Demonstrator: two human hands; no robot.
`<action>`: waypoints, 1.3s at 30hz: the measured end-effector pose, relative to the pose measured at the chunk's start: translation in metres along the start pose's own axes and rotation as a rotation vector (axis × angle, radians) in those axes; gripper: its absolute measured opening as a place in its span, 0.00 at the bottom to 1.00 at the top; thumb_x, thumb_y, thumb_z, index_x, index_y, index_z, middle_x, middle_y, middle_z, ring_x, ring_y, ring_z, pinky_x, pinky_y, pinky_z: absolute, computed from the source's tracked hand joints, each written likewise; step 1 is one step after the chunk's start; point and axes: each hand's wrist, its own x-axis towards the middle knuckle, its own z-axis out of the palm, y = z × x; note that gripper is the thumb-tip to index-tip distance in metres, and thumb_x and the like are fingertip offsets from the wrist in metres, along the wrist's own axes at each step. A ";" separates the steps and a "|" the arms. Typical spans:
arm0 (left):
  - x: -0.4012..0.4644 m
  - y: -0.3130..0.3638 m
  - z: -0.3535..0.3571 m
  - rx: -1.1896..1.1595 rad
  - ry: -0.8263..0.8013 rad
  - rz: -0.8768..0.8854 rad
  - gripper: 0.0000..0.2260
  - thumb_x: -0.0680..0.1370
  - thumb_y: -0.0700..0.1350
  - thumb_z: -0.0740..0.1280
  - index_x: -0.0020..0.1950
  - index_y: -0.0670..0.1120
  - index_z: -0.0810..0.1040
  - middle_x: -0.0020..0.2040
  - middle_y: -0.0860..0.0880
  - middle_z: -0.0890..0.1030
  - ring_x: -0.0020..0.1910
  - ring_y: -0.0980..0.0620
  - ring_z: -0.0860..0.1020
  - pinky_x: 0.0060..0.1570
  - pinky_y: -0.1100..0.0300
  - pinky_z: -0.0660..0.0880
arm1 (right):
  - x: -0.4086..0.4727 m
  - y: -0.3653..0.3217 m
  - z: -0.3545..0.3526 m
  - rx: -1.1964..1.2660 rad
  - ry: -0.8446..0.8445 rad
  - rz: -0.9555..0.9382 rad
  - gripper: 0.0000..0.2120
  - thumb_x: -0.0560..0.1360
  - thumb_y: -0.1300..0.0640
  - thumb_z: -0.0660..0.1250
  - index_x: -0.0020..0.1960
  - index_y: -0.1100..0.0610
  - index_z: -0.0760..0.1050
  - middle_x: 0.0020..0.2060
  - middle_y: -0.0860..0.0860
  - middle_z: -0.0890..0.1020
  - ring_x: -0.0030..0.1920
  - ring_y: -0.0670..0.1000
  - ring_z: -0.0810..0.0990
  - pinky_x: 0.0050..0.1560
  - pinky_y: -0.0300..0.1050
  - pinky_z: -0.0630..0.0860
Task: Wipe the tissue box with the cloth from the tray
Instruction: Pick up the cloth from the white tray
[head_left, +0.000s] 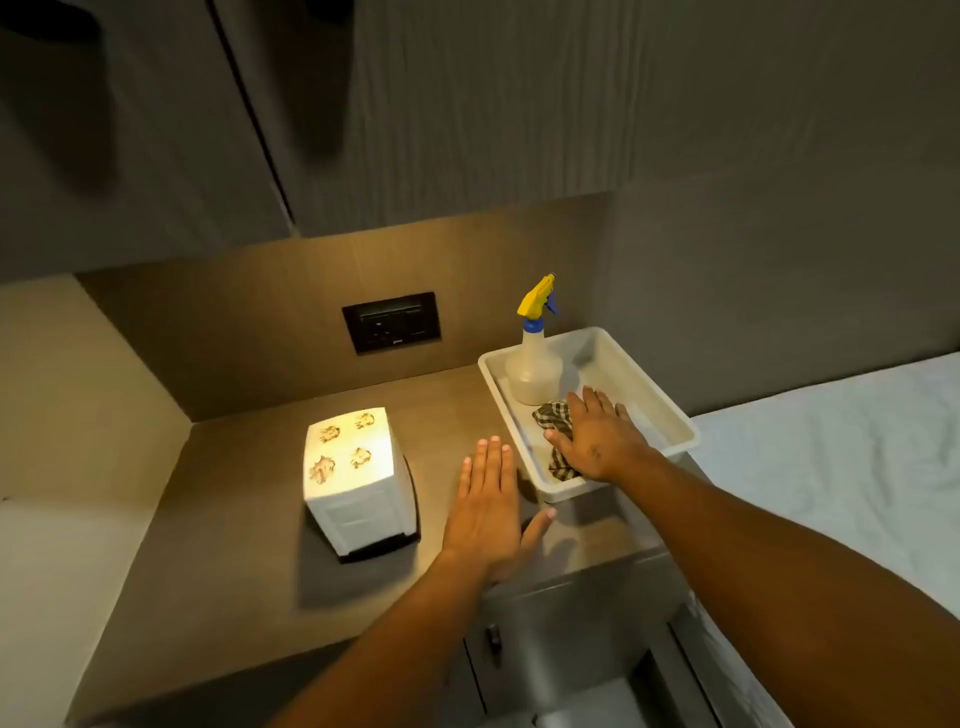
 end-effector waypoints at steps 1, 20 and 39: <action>0.003 -0.004 0.005 0.001 -0.019 -0.001 0.45 0.81 0.72 0.47 0.85 0.43 0.36 0.85 0.43 0.35 0.83 0.45 0.33 0.82 0.46 0.36 | 0.006 0.000 0.004 -0.044 -0.056 0.020 0.38 0.77 0.33 0.49 0.78 0.54 0.45 0.79 0.59 0.51 0.77 0.62 0.48 0.73 0.65 0.44; 0.026 -0.017 0.036 0.010 -0.086 -0.080 0.49 0.77 0.75 0.41 0.85 0.40 0.39 0.86 0.41 0.39 0.84 0.43 0.35 0.81 0.46 0.34 | 0.048 -0.010 0.039 -0.134 -0.086 0.042 0.21 0.79 0.49 0.61 0.69 0.50 0.60 0.64 0.57 0.68 0.61 0.61 0.67 0.61 0.60 0.68; -0.032 -0.009 -0.046 -0.009 0.098 -0.060 0.44 0.81 0.71 0.47 0.85 0.42 0.37 0.85 0.43 0.36 0.82 0.46 0.32 0.80 0.49 0.34 | -0.006 -0.043 -0.064 -0.055 0.145 -0.025 0.19 0.82 0.51 0.54 0.71 0.55 0.61 0.65 0.61 0.68 0.63 0.62 0.65 0.60 0.60 0.67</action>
